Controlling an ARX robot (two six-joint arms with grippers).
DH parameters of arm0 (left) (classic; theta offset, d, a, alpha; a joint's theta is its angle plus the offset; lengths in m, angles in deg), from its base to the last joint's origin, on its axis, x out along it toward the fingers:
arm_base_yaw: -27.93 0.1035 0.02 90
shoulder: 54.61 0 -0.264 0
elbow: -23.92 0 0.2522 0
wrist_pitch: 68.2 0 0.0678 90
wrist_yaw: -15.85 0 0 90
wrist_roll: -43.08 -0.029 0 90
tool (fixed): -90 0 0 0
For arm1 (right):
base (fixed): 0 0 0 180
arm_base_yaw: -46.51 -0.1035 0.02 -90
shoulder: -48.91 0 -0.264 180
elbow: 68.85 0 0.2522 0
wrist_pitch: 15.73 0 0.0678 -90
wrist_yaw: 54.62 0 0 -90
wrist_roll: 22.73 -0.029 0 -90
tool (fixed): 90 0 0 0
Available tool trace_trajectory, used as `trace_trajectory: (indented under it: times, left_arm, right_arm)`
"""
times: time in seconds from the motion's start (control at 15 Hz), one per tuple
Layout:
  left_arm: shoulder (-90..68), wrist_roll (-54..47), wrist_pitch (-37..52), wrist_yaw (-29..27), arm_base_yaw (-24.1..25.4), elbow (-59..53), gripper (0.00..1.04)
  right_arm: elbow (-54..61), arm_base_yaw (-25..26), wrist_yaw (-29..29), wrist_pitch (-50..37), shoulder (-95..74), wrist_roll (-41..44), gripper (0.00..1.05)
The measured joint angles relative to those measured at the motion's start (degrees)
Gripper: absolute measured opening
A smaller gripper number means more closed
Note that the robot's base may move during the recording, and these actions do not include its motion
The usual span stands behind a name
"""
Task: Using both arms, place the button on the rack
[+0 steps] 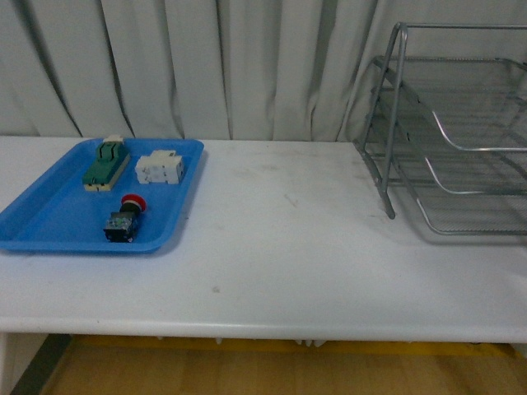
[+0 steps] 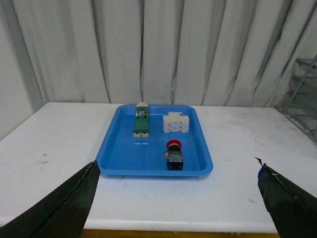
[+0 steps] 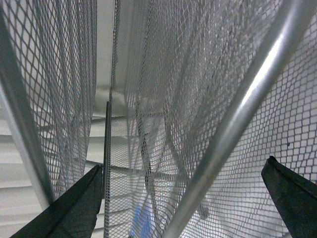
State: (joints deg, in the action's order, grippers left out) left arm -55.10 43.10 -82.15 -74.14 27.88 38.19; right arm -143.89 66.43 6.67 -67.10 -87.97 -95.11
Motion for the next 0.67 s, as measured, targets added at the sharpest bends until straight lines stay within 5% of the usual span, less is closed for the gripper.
trace_trajectory:
  times: [0.53,0.67]
  left_arm:
    - [0.0,0.0,0.0,0.0,0.0,0.0,0.98]
    - [0.0,0.0,0.0,0.0,0.0,0.0,0.98]
  right_arm:
    - [-4.33,-1.92,1.01,-3.02,-2.67,-3.3,0.08]
    - [-2.01,-1.92,0.7,-7.32,-2.95,-9.49,0.02]
